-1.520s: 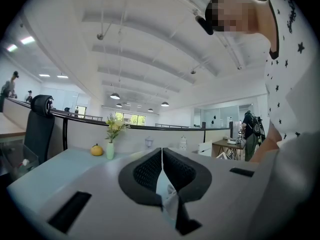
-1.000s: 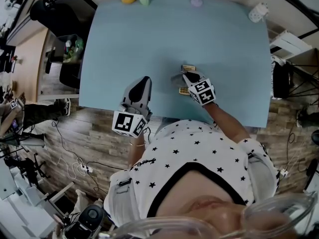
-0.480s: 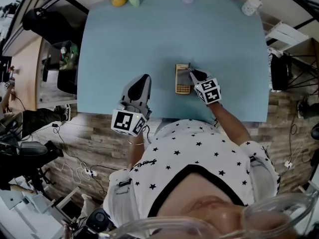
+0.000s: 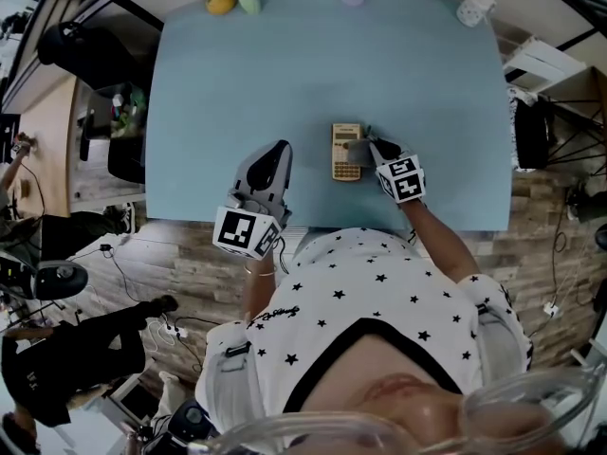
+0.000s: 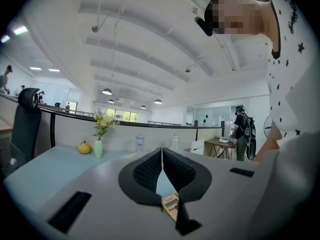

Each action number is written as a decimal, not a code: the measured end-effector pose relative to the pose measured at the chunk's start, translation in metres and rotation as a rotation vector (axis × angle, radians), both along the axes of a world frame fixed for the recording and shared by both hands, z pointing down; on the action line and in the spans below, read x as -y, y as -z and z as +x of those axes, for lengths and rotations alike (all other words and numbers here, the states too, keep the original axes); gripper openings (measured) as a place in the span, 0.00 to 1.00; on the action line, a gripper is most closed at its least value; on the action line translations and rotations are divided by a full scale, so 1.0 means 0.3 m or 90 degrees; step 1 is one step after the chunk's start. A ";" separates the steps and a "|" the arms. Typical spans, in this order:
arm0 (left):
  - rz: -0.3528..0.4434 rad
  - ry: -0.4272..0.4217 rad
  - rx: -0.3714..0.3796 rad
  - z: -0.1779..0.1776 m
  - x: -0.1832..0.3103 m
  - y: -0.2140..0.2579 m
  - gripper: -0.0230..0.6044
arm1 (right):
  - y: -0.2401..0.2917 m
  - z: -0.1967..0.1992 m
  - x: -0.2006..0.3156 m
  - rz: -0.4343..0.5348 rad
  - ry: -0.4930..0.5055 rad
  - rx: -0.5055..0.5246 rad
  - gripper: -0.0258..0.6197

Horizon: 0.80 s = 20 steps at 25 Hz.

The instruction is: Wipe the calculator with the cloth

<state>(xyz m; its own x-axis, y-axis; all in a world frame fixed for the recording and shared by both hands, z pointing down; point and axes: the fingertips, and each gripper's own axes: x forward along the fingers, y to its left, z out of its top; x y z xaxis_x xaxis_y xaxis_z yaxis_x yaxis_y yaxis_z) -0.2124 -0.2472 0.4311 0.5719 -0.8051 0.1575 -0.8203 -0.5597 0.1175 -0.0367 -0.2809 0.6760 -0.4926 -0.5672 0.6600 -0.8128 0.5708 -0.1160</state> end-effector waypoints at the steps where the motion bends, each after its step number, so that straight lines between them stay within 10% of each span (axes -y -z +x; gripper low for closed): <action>1: 0.000 0.000 0.000 0.000 0.000 -0.001 0.09 | -0.002 0.000 0.000 0.000 0.000 -0.001 0.09; 11: -0.003 0.012 0.001 -0.010 -0.002 -0.009 0.09 | 0.083 -0.025 0.015 0.036 0.000 0.033 0.09; 20: 0.000 0.028 0.003 -0.040 -0.009 -0.001 0.09 | 0.148 -0.254 -0.080 0.042 0.131 0.076 0.09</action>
<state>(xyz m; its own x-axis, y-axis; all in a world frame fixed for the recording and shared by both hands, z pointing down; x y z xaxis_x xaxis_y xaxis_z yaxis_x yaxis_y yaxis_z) -0.2244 -0.2446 0.4315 0.5354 -0.8293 0.1601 -0.8446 -0.5234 0.1132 -0.1130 -0.2570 0.6316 -0.6747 -0.4868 0.5548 -0.6611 0.7329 -0.1608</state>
